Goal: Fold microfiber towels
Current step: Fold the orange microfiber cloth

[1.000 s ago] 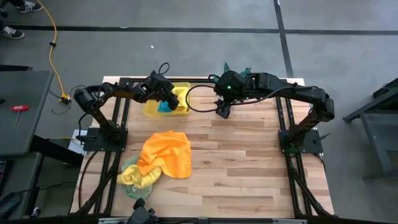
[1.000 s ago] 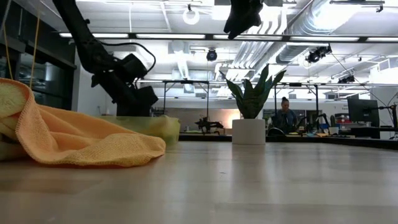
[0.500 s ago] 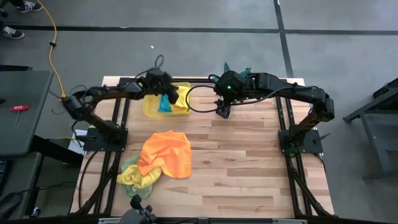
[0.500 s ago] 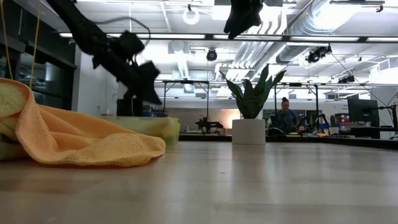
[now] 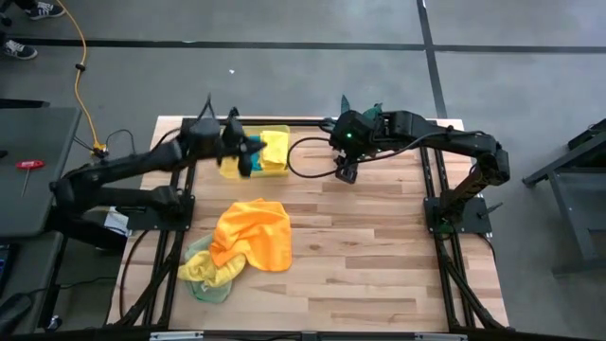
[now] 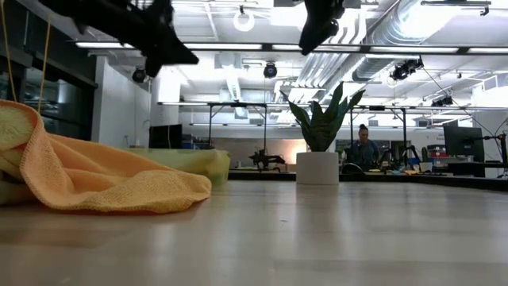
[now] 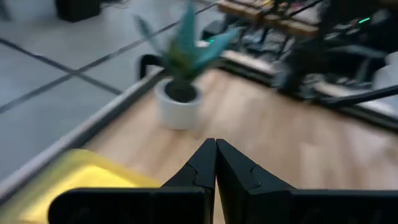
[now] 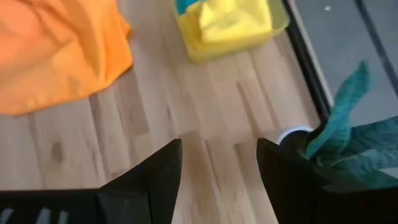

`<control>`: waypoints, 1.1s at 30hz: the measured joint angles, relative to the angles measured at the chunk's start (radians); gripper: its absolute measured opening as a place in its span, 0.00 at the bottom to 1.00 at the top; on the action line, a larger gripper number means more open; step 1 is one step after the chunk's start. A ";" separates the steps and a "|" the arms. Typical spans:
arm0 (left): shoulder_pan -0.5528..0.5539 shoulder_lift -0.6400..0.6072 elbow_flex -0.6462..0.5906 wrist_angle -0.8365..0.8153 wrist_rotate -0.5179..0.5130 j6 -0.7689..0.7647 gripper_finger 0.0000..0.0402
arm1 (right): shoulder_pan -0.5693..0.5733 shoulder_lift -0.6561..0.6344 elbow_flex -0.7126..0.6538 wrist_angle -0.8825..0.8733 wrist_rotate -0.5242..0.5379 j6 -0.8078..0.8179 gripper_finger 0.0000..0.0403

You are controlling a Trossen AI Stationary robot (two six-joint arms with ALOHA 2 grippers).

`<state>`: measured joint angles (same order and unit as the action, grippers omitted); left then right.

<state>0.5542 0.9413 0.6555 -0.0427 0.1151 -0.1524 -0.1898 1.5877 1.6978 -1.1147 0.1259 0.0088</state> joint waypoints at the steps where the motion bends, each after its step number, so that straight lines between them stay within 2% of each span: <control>1: -0.059 -0.028 -0.024 0.015 -0.041 -0.037 0.00 | 0.000 -0.007 -0.011 0.002 -0.014 -0.008 0.50; 4: -0.251 -0.110 -0.085 0.026 -0.193 -0.124 0.00 | 0.001 -0.067 -0.111 0.077 -0.062 -0.007 0.50; 9: -0.565 -0.173 -0.116 0.008 -0.485 -0.179 0.00 | 0.025 -0.244 -0.415 0.346 -0.085 0.107 0.50; 13: -0.749 -0.158 -0.084 -0.072 -0.576 -0.110 0.00 | 0.072 -0.366 -0.605 0.555 -0.091 0.200 0.50; 17: -0.849 -0.114 -0.023 -0.213 -0.565 -0.060 0.01 | 0.104 -0.429 -0.709 0.684 -0.076 0.259 0.50; 21: -0.905 -0.065 0.071 -0.366 -0.541 -0.071 0.06 | 0.114 -0.437 -0.740 0.705 -0.072 0.309 0.50; 25: -0.946 -0.001 0.172 -0.538 -0.451 -0.120 0.17 | 0.119 -0.431 -0.740 0.701 -0.072 0.333 0.50; 29: -1.019 0.076 0.237 -0.689 -0.360 -0.261 0.32 | 0.121 -0.431 -0.740 0.710 -0.072 0.330 0.50; 33: -1.138 0.143 0.242 -0.705 -0.300 -0.425 0.45 | 0.121 -0.431 -0.740 0.709 -0.062 0.326 0.50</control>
<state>-0.5834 1.0841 0.8978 -0.7474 -0.1854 -0.5774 -0.0692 1.1569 0.9581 -0.4059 0.0635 0.3350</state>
